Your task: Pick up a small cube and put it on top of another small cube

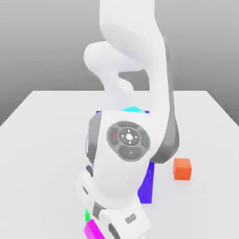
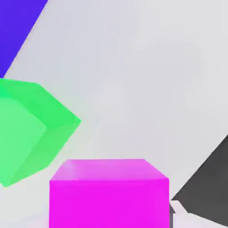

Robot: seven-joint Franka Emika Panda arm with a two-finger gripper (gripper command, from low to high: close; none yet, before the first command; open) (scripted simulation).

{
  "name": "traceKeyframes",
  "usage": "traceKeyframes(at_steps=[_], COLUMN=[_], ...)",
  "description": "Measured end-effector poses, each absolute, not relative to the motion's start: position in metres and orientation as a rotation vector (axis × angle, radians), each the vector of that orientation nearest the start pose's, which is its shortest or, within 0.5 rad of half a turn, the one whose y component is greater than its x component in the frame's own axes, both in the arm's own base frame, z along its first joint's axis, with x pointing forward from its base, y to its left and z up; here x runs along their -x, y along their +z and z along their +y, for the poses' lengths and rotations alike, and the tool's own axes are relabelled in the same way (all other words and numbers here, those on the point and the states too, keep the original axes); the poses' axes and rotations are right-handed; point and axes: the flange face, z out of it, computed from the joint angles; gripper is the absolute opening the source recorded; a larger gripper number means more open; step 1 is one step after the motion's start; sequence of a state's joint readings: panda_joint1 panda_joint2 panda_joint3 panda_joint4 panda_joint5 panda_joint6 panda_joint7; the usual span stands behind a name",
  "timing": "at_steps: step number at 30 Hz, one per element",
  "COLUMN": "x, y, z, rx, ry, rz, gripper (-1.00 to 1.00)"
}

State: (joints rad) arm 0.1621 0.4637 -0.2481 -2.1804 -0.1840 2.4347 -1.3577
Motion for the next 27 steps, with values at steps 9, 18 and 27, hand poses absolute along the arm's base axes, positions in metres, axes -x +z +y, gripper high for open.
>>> traceKeyframes(at_steps=[9, 18, 27], x=[-0.508, -0.478, -0.457], y=[0.168, 0.161, 0.173], z=[-0.138, -0.144, -0.128], rx=[2.328, 2.069, 1.771], ry=[0.565, 0.493, 0.337], rz=[-2.095, -2.263, -2.479], gripper=[-1.0, -1.0, -1.0])
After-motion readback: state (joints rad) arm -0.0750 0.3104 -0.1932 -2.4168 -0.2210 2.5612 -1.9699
